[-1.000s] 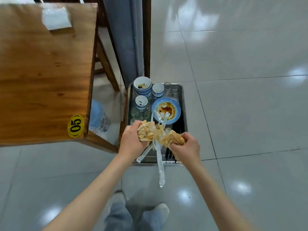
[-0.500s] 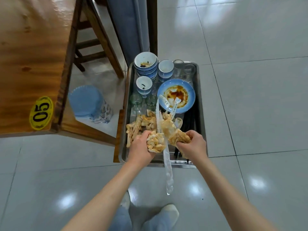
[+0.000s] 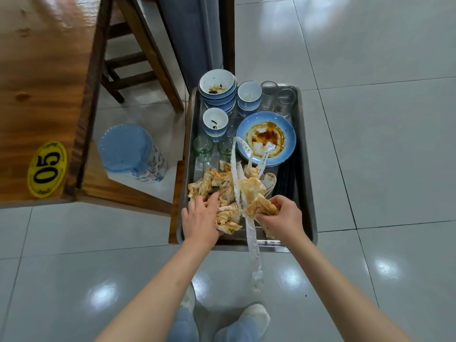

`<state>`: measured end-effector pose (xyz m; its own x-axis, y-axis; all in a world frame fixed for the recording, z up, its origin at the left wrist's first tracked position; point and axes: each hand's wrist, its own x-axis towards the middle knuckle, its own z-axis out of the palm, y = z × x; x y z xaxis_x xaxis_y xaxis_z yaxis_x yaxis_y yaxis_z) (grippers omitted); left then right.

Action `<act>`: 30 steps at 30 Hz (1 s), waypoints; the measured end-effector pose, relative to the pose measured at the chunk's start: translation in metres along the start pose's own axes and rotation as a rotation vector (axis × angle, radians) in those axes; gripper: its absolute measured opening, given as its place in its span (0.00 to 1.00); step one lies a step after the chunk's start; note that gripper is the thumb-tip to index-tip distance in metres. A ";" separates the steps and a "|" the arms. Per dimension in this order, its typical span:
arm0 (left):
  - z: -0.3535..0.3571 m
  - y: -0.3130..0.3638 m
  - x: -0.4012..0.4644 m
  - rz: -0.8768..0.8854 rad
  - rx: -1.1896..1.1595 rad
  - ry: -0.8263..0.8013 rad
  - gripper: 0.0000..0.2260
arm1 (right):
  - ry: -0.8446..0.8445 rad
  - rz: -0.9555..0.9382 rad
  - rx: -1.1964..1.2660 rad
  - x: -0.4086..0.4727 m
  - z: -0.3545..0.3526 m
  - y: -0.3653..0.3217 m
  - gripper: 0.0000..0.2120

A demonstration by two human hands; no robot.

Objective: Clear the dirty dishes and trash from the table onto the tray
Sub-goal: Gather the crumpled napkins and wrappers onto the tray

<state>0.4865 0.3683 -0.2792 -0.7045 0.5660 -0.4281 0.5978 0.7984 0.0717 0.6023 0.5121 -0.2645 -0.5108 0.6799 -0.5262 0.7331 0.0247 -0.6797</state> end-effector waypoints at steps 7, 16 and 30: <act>-0.005 -0.011 -0.007 -0.091 0.066 0.117 0.35 | -0.086 0.006 0.019 -0.001 0.012 -0.003 0.18; -0.007 -0.009 -0.018 -0.151 -0.234 -0.041 0.14 | -0.047 0.018 -0.134 -0.004 0.019 0.010 0.32; 0.004 -0.023 -0.024 0.001 -0.232 -0.161 0.25 | -0.040 0.057 -0.155 -0.008 0.012 0.016 0.21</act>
<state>0.4909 0.3354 -0.2740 -0.6233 0.5419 -0.5638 0.4819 0.8340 0.2687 0.6123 0.4984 -0.2771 -0.4821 0.6534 -0.5836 0.8199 0.1019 -0.5633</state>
